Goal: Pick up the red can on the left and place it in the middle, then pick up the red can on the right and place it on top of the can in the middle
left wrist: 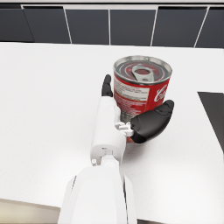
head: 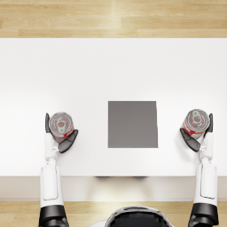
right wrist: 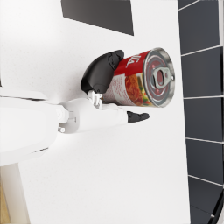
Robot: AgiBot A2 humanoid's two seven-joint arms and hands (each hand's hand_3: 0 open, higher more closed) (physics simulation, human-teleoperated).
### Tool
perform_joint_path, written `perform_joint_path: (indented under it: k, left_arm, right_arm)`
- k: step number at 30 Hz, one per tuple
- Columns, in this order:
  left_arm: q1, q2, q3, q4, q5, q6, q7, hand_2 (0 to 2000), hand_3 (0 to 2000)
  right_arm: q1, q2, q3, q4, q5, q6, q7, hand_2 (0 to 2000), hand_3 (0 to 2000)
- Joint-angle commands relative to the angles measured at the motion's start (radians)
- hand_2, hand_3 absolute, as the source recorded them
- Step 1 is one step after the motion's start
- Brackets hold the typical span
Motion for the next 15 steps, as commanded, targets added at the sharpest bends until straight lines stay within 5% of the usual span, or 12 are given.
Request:
perform_joint_path:
  k: [1, 5, 6, 7, 10, 15]
  left_arm:
    - [0.028, 0.003, -0.005, 0.041, 0.000, -0.003, 0.000, 0, 0]
    - [0.036, 0.009, -0.014, 0.040, 0.000, -0.009, -0.001, 0, 0]
    - [0.032, 0.011, -0.028, 0.025, 0.000, -0.009, 0.000, 1361, 327]
    - [0.028, 0.012, -0.032, 0.012, 0.000, -0.019, 0.000, 2000, 653]
    - [0.010, 0.017, -0.023, -0.095, 0.000, -0.029, 0.000, 2000, 1520]
    - [0.040, 0.031, 0.123, -0.250, 0.000, -0.018, -0.004, 2000, 1520]
  right_arm:
    - [0.035, -0.002, -0.005, -0.034, 0.000, 0.006, 0.000, 0, 0]
    - [0.041, -0.010, 0.001, -0.034, 0.000, 0.010, 0.011, 0, 0]
    - [0.032, -0.011, -0.008, -0.020, 0.000, 0.008, 0.011, 1361, 327]
    - [0.031, -0.013, -0.008, -0.006, 0.000, 0.031, 0.010, 2000, 653]
    - [0.008, -0.018, -0.012, 0.091, 0.000, 0.047, 0.005, 2000, 1520]
    - [0.007, -0.025, 0.047, 0.288, 0.001, 0.048, 0.006, 2000, 1520]
